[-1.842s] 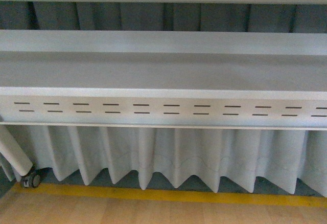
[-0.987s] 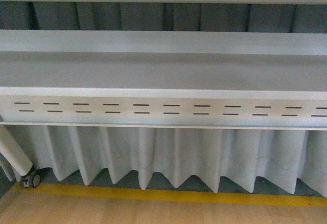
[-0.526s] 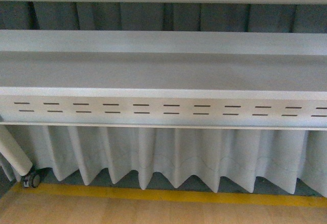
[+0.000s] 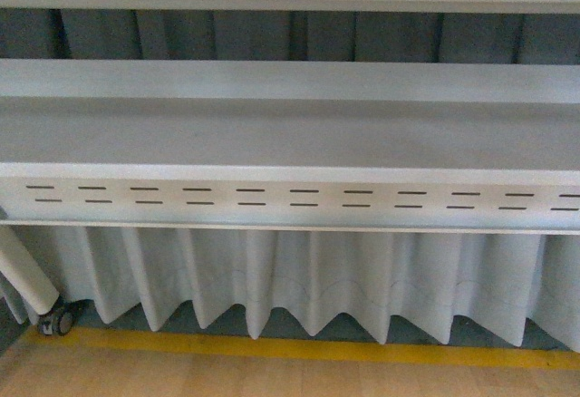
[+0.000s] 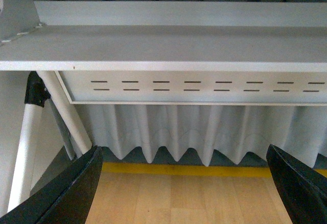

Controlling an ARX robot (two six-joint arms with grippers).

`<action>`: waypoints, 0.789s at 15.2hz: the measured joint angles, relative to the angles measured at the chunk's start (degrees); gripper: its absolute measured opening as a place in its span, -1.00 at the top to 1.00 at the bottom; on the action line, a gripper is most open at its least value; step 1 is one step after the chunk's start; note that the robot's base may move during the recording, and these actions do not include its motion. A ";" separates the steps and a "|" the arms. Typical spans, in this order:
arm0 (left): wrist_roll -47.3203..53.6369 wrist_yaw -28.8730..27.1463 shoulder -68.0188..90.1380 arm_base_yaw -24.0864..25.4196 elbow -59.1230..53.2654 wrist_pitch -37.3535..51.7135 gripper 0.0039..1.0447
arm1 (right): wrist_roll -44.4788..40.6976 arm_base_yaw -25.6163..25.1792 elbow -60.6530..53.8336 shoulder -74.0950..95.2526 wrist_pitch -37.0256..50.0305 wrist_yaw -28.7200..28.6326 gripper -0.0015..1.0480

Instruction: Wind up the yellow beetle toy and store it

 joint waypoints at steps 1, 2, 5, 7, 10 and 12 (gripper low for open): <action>0.00 -0.04 0.00 0.00 0.00 -0.11 -0.88 | 0.00 0.00 0.00 0.00 0.00 0.02 -0.87; 0.00 0.04 0.00 0.00 0.00 0.02 -0.88 | 0.00 0.00 0.00 0.00 0.02 0.02 -0.87; -0.02 0.00 0.00 0.00 0.00 0.22 -0.88 | 0.02 0.00 0.00 0.00 0.15 0.04 -0.87; 0.00 -0.04 0.00 0.00 0.00 0.09 -0.88 | 0.02 0.00 0.00 -0.02 0.17 0.02 -0.87; 0.00 0.04 0.00 0.00 0.00 0.13 -0.88 | 0.00 0.00 0.00 0.00 0.09 0.04 -0.87; 0.00 -0.04 0.00 0.00 0.00 0.11 -0.88 | 0.00 0.00 0.00 -0.02 0.17 0.02 -0.87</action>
